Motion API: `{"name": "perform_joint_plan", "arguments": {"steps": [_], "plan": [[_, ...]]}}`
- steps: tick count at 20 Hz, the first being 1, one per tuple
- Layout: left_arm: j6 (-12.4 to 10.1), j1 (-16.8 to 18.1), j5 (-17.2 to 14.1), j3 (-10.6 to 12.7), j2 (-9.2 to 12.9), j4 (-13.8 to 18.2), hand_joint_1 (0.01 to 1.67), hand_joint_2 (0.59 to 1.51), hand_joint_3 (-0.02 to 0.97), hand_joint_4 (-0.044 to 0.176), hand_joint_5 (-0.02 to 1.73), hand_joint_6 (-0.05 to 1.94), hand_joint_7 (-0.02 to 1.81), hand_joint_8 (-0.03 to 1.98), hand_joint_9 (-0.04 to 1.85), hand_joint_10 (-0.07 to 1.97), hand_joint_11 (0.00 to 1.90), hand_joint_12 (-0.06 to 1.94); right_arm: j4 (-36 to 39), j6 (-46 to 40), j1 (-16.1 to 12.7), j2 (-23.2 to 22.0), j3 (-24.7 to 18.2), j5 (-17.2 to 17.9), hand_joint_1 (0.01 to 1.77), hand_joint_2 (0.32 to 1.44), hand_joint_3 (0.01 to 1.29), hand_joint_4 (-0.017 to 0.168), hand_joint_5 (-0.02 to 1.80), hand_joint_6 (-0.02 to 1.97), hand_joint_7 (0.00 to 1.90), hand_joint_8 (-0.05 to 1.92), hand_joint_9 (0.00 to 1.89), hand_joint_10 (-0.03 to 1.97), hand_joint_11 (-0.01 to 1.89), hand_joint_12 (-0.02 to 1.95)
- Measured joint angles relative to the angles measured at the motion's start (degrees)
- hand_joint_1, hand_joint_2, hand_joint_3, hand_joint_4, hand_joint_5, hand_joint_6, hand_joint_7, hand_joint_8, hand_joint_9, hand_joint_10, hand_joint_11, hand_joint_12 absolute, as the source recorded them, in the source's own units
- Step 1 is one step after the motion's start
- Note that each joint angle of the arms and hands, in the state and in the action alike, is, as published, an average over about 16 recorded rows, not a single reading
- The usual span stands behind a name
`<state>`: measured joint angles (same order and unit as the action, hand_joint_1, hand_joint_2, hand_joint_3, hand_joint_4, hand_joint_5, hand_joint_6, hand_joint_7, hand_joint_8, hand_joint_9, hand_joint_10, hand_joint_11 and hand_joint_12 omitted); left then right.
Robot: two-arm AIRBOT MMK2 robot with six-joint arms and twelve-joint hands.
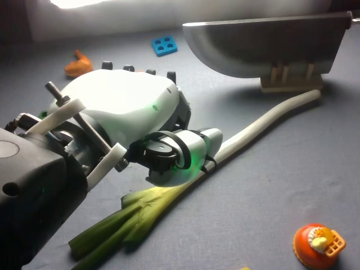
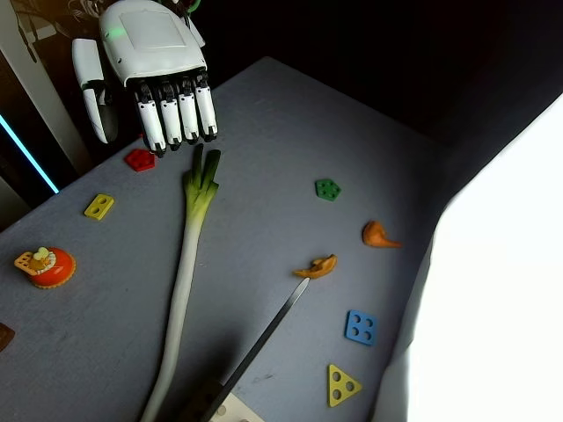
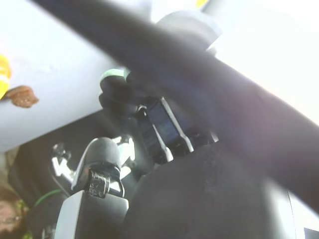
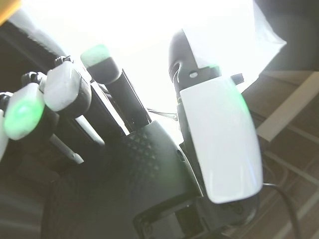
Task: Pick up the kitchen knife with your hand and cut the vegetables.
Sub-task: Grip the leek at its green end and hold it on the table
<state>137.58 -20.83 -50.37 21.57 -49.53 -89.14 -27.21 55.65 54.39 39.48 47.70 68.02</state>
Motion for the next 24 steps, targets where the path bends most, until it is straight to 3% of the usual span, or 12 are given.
{"name": "perform_joint_plan", "arguments": {"steps": [8, 12, 14, 18, 24], "plan": [[-0.1, -0.4, -0.2, 0.2, 0.0, -0.4, 0.16, 1.352, 0.032, 0.006, 0.26, 0.34, 0.31, 0.31, 0.27, 0.41, 0.14, 0.85, 0.1, -1.2, -1.8, 0.1, 0.4, -0.9, 0.17, 1.14, 0.06, 0.013, 0.29, 0.52, 0.34, 0.53, 0.37, 0.53, 0.42, 0.51], [-0.4, -0.6, -0.6, 0.3, 0.0, -0.7, 0.22, 1.324, 0.020, 0.011, 0.13, 0.06, 0.13, 0.03, 0.12, 0.06, 0.02, 0.56, 0.2, -2.7, -3.2, 0.6, 1.9, -2.2, 0.30, 1.09, 0.05, 0.015, 0.07, 0.14, 0.09, 0.14, 0.10, 0.14, 0.12, 0.12], [-0.7, -0.7, -0.9, 0.3, 0.1, -0.8, 0.25, 1.303, 0.012, 0.013, 0.11, 0.02, 0.11, 0.00, 0.11, 0.01, 0.02, 0.52, 0.4, -3.4, -3.9, 1.4, 3.5, -2.8, 0.40, 1.07, 0.03, 0.015, 0.03, 0.04, 0.03, 0.03, 0.03, 0.03, 0.04, 0.01], [-2.4, -1.5, -1.5, 0.2, 0.1, -0.3, 0.33, 1.258, 0.014, 0.017, 0.09, 0.02, 0.09, -0.01, 0.09, 0.01, 0.02, 0.51, 0.9, -4.1, -5.2, 3.8, 8.0, -4.0, 0.61, 1.02, 0.02, 0.016, 0.02, 0.02, 0.02, 0.02, 0.02, 0.00, 0.02, 0.00], [-6.8, -4.9, -3.2, -0.6, 0.0, 2.5, 0.44, 1.199, 0.013, 0.024, 0.04, 0.02, 0.05, -0.01, 0.07, 0.01, 0.02, 0.38, 2.1, -3.5, -5.7, 9.7, 17.8, -5.3, 0.94, 0.96, 0.02, 0.022, 0.02, 0.02, 0.02, 0.01, 0.02, 0.00, 0.02, 0.00]]}}
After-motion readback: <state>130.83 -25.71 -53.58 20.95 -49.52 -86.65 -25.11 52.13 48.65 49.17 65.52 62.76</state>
